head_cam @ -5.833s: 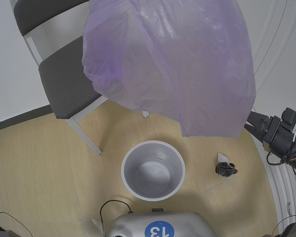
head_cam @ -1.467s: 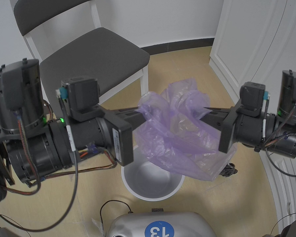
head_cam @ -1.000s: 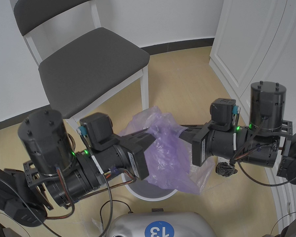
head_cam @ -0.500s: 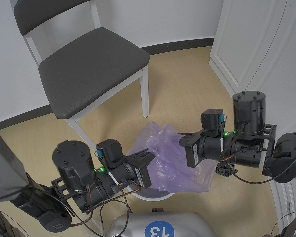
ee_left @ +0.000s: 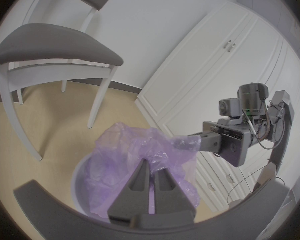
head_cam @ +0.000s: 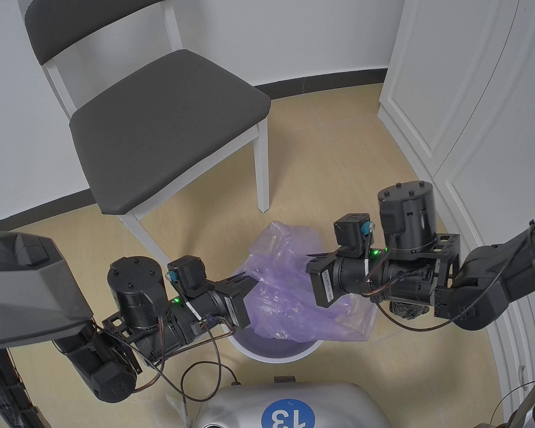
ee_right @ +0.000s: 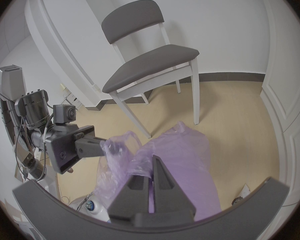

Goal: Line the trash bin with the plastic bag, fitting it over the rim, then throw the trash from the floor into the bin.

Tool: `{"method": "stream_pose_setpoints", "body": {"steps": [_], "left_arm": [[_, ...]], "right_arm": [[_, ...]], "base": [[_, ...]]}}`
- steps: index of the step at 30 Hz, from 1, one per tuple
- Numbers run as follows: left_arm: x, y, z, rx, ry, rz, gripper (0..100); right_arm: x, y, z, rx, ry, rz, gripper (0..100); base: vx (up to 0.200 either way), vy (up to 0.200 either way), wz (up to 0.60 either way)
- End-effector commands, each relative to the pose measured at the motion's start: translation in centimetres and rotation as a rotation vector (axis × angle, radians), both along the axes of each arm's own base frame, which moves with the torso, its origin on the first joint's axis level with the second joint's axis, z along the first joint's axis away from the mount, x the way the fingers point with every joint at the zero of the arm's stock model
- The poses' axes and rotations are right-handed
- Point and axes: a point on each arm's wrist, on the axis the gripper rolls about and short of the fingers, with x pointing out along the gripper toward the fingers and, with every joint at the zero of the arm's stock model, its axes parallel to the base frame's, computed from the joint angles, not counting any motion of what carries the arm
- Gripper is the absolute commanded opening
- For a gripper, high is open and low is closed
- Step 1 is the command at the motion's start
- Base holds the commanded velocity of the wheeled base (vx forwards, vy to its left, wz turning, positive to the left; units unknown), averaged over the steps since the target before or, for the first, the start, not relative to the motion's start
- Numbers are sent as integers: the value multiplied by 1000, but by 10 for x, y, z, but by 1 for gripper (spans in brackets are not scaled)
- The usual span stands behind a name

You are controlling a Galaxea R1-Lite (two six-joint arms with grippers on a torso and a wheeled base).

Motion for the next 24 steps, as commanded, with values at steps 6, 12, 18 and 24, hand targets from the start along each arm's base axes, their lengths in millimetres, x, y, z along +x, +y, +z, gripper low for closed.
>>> {"method": "stream_pose_setpoints", "body": {"steps": [6, 12, 18, 24], "left_arm": [[11, 22, -23, 14, 31, 59, 0], [2, 37, -21, 22, 58, 90, 0], [1, 45, -14, 13, 44, 112, 0], [1, 45, -14, 13, 41, 115, 0]], "right_arm": [[14, 14, -18, -23, 26, 2, 0], [14, 27, -15, -14, 7, 18, 0], [17, 48, -19, -14, -8, 33, 0], [29, 57, -32, -21, 3, 22, 0]], "base": [[0, 0, 0], [0, 0, 0], [0, 0, 0], [0, 0, 0]]}}
